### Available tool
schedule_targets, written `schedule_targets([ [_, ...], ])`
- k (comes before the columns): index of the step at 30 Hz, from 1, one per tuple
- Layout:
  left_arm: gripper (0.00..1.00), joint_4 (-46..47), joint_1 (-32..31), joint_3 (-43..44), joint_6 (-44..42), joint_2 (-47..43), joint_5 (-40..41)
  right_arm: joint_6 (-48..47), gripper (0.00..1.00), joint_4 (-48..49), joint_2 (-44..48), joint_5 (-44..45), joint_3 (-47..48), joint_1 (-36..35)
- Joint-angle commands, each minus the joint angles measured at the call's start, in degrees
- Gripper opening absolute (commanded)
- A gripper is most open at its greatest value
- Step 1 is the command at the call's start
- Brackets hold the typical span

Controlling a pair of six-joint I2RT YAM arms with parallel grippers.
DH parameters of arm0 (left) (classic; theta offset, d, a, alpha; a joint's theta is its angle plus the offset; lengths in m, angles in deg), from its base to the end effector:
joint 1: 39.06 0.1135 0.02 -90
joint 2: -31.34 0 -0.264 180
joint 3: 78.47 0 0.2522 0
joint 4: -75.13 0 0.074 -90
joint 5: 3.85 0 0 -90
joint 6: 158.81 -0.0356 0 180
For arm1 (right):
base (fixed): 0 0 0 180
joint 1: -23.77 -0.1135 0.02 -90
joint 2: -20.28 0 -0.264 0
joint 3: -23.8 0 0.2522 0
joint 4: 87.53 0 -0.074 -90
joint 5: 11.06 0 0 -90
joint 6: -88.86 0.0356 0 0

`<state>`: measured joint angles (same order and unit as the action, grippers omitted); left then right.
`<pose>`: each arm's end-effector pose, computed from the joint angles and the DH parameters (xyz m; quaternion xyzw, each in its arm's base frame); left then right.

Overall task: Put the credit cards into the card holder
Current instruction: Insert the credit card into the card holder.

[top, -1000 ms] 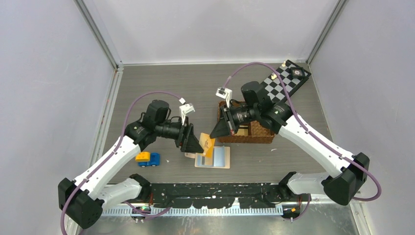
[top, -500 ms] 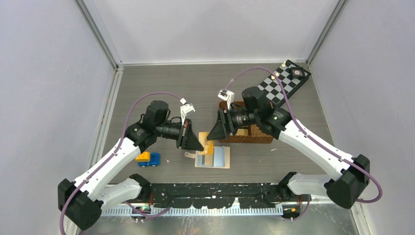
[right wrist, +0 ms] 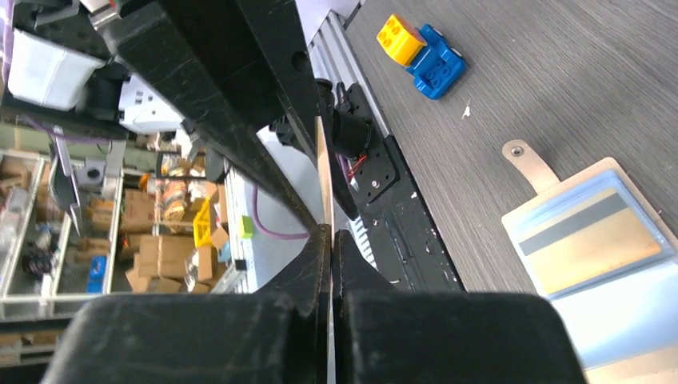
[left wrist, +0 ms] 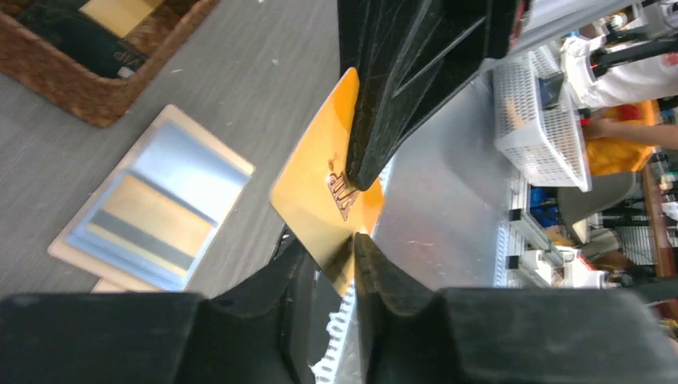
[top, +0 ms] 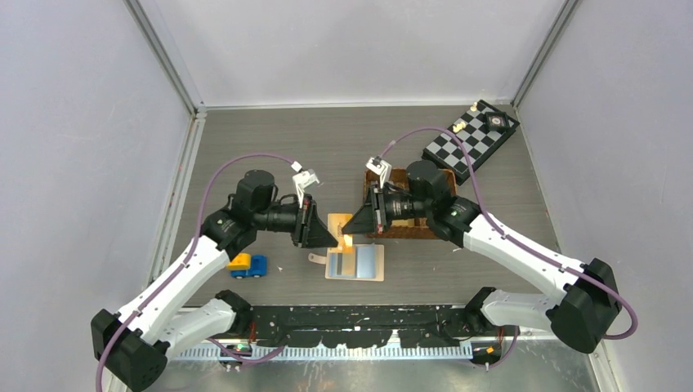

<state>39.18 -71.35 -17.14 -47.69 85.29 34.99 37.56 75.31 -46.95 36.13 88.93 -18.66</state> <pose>0.1537 -0.1299 0.3133 0.2950 0.7503 -0.5386 0.2447 0.1788 0.1962 0.3147 -0.2359 0.7519 0.5765 0.2159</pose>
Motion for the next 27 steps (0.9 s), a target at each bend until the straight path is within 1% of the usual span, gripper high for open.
schedule_targets([
  [1,0.39,-0.57,-0.26,0.13,0.92,-0.10,7.83,2.98,0.01,-0.67,1.15,10.08,-0.89,-0.25],
  [2,0.47,-1.66,-0.24,-0.20,1.89,0.09,12.32,2.89,0.01,-2.83,0.88,12.11,-1.23,-0.25],
  [3,0.54,-2.22,-0.26,-0.99,3.30,0.21,16.33,3.22,0.01,-5.21,0.41,14.10,-1.69,-0.32],
  [4,0.58,-2.47,-0.26,-1.86,4.71,0.45,19.52,3.94,0.01,-6.27,-0.16,15.50,-2.36,-0.26],
  [5,0.61,-2.46,-0.31,-2.74,6.11,0.82,22.13,4.75,0.00,-6.64,-0.90,16.22,-3.26,-0.21],
  [8,0.65,-1.91,-0.31,-5.45,10.20,2.98,27.02,7.64,0.01,-6.76,-2.96,17.97,-5.95,-0.28],
  [11,0.66,-1.24,-0.31,-7.57,12.45,5.36,28.79,9.39,0.00,-7.15,-4.41,19.85,-8.24,-0.35],
  [18,0.68,0.79,-0.33,-10.30,13.71,10.28,29.68,9.93,0.00,-8.77,-8.47,22.99,-9.48,-0.23],
  [23,0.63,1.14,-0.55,-10.47,12.60,14.24,29.12,10.00,0.00,-8.56,-10.77,23.90,-9.42,-0.26],
  [27,0.60,1.85,-0.96,-10.48,12.13,16.79,28.87,9.99,0.01,-8.73,-12.43,23.87,-9.42,-0.27],
])
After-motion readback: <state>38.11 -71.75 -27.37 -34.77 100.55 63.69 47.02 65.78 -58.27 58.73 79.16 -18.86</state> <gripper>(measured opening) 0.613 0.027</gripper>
